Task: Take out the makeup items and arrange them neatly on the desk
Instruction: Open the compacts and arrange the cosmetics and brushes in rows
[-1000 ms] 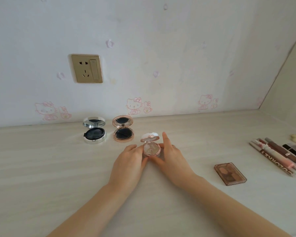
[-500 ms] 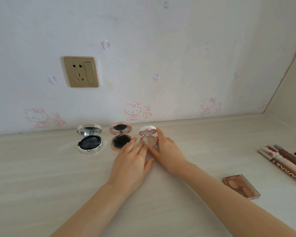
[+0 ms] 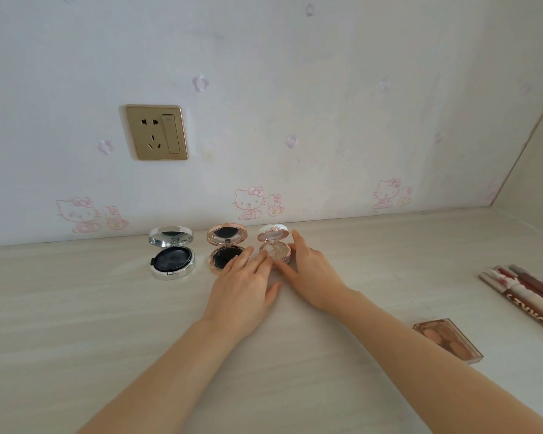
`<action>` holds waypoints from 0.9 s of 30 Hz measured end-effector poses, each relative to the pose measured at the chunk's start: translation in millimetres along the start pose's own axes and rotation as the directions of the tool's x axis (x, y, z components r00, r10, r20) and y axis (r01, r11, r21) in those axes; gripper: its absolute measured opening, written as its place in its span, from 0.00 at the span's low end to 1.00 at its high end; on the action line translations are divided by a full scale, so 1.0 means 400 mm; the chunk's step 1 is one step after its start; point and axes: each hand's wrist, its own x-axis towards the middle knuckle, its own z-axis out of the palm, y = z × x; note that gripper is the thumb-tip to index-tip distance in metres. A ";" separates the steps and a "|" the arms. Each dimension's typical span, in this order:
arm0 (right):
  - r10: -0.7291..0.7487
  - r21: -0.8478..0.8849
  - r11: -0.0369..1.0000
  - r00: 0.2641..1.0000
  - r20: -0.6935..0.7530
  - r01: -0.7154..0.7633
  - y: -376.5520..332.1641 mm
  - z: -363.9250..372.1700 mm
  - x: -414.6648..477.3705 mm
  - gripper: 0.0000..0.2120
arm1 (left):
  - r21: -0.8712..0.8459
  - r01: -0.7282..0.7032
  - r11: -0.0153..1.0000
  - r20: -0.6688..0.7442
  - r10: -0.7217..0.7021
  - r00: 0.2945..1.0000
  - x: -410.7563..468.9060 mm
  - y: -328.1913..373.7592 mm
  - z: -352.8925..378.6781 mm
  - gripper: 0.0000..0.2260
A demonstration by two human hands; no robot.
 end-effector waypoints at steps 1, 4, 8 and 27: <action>0.005 -0.010 1.000 1.000 0.010 -0.005 -0.002 -0.007 -0.008 0.35 | -0.009 0.004 1.000 0.009 -0.004 1.000 -0.002 0.001 -0.003 0.26; -0.005 -0.065 0.998 1.000 0.017 0.006 -0.001 -0.037 -0.035 0.31 | -0.029 0.025 0.999 -0.006 -0.025 1.000 -0.014 0.014 -0.018 0.27; -0.033 -0.139 0.990 0.999 -0.014 0.030 0.019 -0.098 -0.095 0.26 | -0.102 0.024 0.994 -0.038 -0.029 0.999 -0.030 0.051 -0.041 0.23; 0.289 -0.205 0.924 0.941 -0.174 -0.322 0.229 -0.361 -0.474 0.16 | -0.567 0.042 0.822 0.109 0.025 0.994 -0.066 0.402 -0.018 0.17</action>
